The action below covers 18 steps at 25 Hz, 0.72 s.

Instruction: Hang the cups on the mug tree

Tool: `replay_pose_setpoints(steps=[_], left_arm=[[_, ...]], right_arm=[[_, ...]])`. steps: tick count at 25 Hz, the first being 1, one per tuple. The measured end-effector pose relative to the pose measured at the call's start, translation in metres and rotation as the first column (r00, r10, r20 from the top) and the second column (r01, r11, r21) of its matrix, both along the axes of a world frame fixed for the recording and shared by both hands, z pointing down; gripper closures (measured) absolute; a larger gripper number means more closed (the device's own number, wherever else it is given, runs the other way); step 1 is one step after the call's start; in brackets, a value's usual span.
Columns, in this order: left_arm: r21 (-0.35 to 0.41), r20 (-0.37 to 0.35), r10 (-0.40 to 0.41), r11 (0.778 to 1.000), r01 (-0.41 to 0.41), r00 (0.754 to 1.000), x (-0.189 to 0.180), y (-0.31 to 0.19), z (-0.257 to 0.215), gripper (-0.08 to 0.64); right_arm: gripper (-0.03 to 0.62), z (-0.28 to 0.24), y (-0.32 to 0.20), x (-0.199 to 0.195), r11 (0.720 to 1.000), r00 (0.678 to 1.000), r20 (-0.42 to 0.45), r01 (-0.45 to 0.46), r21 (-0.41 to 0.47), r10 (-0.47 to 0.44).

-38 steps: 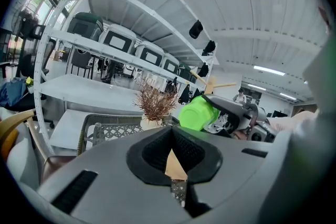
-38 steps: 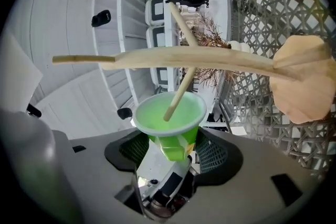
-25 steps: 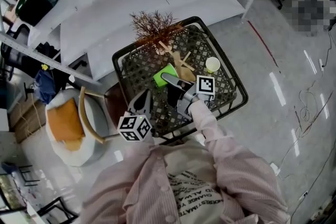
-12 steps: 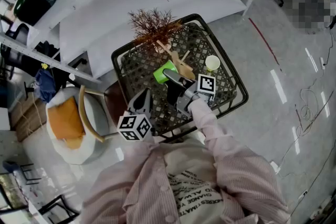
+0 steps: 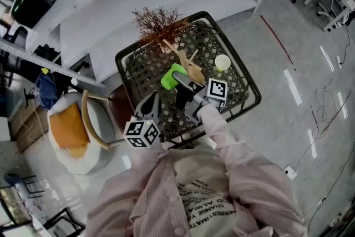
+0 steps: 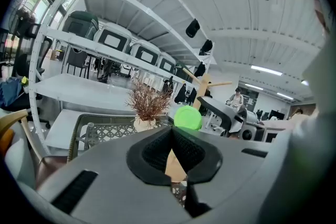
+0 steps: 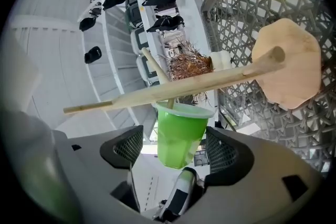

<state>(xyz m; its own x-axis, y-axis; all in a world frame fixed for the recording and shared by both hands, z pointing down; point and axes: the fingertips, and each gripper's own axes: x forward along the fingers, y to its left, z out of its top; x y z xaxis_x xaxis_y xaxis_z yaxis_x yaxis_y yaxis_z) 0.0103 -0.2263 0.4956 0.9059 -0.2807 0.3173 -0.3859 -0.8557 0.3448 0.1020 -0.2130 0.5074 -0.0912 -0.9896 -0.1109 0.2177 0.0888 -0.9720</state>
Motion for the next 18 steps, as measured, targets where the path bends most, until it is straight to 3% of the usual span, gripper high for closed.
replay_pose_setpoints(steps=[13,18], left_arm=[[-0.029,-0.007,0.06,0.998,-0.06,0.998,-0.004,0.02,0.008,0.561],[-0.043,-0.015,0.094,0.995,-0.095,0.995,-0.004,0.03,0.009,0.561]], right_arm=[[0.262,0.005,0.03,-0.012,0.999,0.999,0.014,-0.051,-0.015,0.052],[0.262,-0.001,0.045,-0.017,0.998,0.997,-0.046,-0.06,-0.012,0.06]])
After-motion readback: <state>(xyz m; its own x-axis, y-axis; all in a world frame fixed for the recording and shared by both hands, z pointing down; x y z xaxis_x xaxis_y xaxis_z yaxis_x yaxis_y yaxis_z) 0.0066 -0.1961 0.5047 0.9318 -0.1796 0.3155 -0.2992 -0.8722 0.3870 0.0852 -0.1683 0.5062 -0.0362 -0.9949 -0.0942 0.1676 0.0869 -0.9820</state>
